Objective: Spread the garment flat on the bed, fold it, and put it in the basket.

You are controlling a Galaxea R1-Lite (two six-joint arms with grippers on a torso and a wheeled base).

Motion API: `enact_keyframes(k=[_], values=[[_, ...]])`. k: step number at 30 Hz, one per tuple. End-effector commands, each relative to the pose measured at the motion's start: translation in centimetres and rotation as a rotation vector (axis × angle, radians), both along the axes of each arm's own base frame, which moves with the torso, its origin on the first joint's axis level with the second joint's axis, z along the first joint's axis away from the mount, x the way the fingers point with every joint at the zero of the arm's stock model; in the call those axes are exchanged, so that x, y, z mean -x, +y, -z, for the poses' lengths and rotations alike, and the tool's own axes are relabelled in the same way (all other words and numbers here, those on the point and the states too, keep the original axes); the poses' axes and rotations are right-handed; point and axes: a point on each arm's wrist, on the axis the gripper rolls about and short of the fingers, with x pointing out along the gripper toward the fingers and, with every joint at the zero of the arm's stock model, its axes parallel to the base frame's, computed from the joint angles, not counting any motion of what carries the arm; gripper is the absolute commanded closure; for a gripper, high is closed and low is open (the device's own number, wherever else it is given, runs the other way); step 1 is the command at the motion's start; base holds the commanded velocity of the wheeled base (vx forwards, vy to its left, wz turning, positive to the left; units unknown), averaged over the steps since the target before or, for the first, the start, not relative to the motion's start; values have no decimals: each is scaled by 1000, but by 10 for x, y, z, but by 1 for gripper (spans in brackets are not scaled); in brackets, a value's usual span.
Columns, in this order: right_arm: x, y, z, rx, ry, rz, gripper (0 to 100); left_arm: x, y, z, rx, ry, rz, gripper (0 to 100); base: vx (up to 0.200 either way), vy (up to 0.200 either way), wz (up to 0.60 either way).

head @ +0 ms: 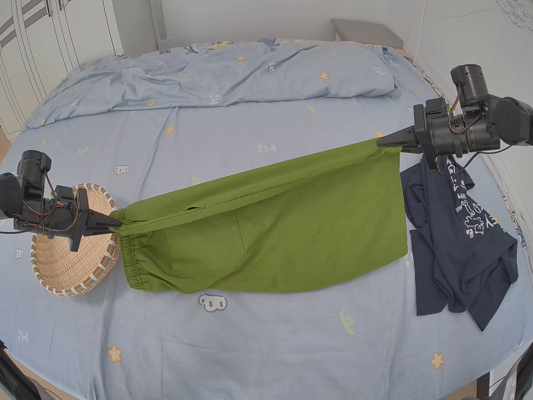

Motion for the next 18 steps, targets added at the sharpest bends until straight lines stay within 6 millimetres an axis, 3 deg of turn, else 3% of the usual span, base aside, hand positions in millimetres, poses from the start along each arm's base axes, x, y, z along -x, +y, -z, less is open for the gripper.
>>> enact_keyframes(k=[1, 7, 12, 18], values=[[-22, 3, 13, 0, 15, 3, 100, -5, -4, -1, -6, -8, 13, 100, 0, 0, 0], [-33, 5, 19, 1, 16, 3, 100, -8, -8, -8, -13, -36, 25, 100, 0, 0, 0], [-45, 3, 26, 6, 16, 16, 100, -26, -4, 4, -10, -14, 25, 100, 0, 0, 0], [-52, 3, 38, 14, 39, 16, 100, -31, -3, 2, -12, -25, 27, 100, 0, 0, 0]])
